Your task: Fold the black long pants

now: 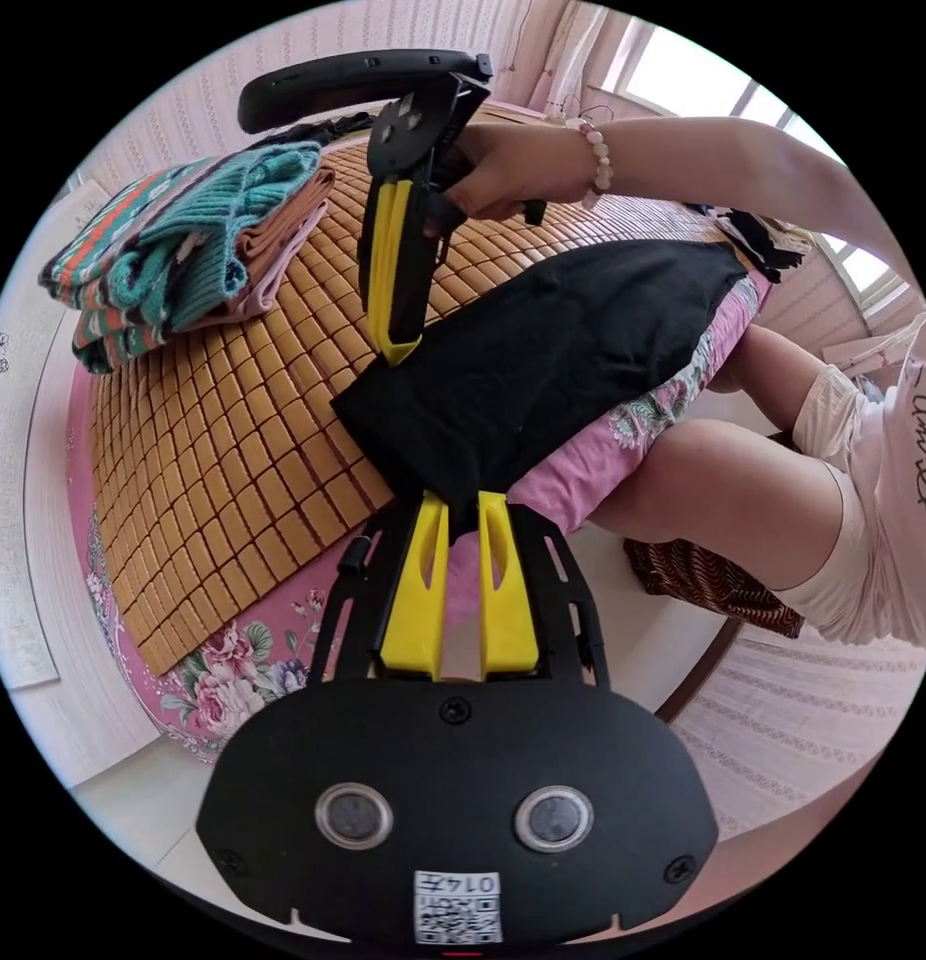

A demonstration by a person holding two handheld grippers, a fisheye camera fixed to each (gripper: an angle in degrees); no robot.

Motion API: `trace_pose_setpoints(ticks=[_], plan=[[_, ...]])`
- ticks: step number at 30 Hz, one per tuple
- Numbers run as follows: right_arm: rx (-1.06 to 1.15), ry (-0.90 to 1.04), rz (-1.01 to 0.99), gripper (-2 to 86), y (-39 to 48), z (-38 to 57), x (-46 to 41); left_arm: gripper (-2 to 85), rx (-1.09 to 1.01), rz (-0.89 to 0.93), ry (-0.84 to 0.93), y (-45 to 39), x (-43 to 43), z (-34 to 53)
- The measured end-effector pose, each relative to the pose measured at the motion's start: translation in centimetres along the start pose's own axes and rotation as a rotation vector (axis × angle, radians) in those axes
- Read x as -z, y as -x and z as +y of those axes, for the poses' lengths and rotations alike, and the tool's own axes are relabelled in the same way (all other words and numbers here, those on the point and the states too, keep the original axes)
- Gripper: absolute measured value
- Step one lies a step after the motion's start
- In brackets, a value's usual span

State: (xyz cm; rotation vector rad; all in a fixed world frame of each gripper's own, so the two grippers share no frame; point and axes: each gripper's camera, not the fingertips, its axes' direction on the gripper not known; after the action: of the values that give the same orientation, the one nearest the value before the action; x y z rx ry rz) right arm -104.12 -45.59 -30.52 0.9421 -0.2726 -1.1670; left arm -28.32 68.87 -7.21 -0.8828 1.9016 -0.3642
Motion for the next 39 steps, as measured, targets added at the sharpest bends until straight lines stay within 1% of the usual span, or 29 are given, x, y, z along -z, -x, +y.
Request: trace_pose_setpoints(ticks=[5, 8, 10, 14, 15, 17, 19, 20, 22, 23, 25, 28, 30, 31, 32, 34, 35, 37, 39], plan=[[-0.065, -0.032, 0.055, 4.7, 0.6, 1.8, 1.0, 4.3, 0.115, -0.004, 0.018, 0.2, 1.5, 0.3], [-0.082, -0.110, 0.097, 6.0, 1.2, 4.8, 2.5, 1.8, 0.184, -0.055, 0.016, -0.7, 3.0, 1.5], [-0.136, -0.192, 0.099, 6.1, 1.1, 8.9, 4.2, 0.6, 0.214, -0.140, 0.011, -2.3, 4.5, 2.9], [-0.219, -0.309, 0.027, 4.8, 1.5, 17.5, 6.7, -0.5, 0.231, -0.213, -0.027, -5.5, 6.6, 3.9], [-0.244, -0.339, 0.043, 3.8, 2.3, 20.9, 7.3, -0.7, 0.241, -0.222, -0.052, -6.7, 7.2, 3.6], [-0.303, -0.352, 0.109, 2.3, 3.8, 26.2, 7.7, -0.9, 0.250, -0.157, -0.111, -8.7, 7.9, 2.5], [-0.404, -0.339, 0.205, 0.8, 6.1, 33.3, 7.5, -0.9, 0.167, 0.088, -0.198, -13.0, 8.2, -0.5], [-0.438, -0.326, 0.228, 0.5, 6.5, 35.0, 7.4, -1.0, 0.148, 0.121, -0.225, -14.4, 8.2, -1.5], [-0.569, -0.283, 0.290, 0.0, 8.1, 41.1, 6.8, -1.0, 0.081, 0.179, -0.301, -20.5, 7.6, -6.4], [-0.600, -0.277, 0.294, -0.1, 8.4, 42.5, 6.6, -1.0, 0.075, 0.190, -0.317, -21.9, 7.3, -7.8], [-0.702, -0.276, 0.284, -0.3, 9.0, 47.2, 6.1, -1.0, 0.097, 0.235, -0.359, -26.8, 5.3, -13.8], [-0.756, -0.293, 0.265, -0.3, 8.8, 50.8, 6.0, -1.0, 0.114, 0.226, -0.335, -31.4, 2.5, -20.9], [-0.758, -0.289, 0.280, -0.3, 8.5, 51.7, 6.1, -1.0, 0.125, 0.241, -0.307, -33.4, 1.2, -24.0], [-0.739, -0.287, 0.281, -0.4, 8.3, 52.0, 6.0, -1.0, 0.102, 0.217, -0.296, -35.0, 0.5, -25.7], [-0.730, -0.279, 0.281, -0.4, 8.1, 52.1, 5.8, -1.0, 0.100, 0.188, -0.278, -35.7, 0.0, -26.4], [-0.730, -0.156, 0.266, -0.4, 6.9, 52.4, 4.0, -1.0, 0.079, 0.094, -0.154, -38.2, -2.5, -28.4], [-0.717, -0.175, 0.272, -0.4, 6.9, 52.6, 4.0, -1.0, 0.084, 0.086, -0.126, -38.6, -3.1, -28.7], [-0.707, -0.191, 0.263, -0.5, 6.9, 54.1, 4.3, -1.0, 0.096, 0.100, -0.174, -39.6, -3.0, -28.6], [-0.703, -0.162, 0.215, -0.5, 6.7, 55.1, 4.8, -1.0, 0.112, 0.126, -0.171, -40.1, -2.6, -29.1]])
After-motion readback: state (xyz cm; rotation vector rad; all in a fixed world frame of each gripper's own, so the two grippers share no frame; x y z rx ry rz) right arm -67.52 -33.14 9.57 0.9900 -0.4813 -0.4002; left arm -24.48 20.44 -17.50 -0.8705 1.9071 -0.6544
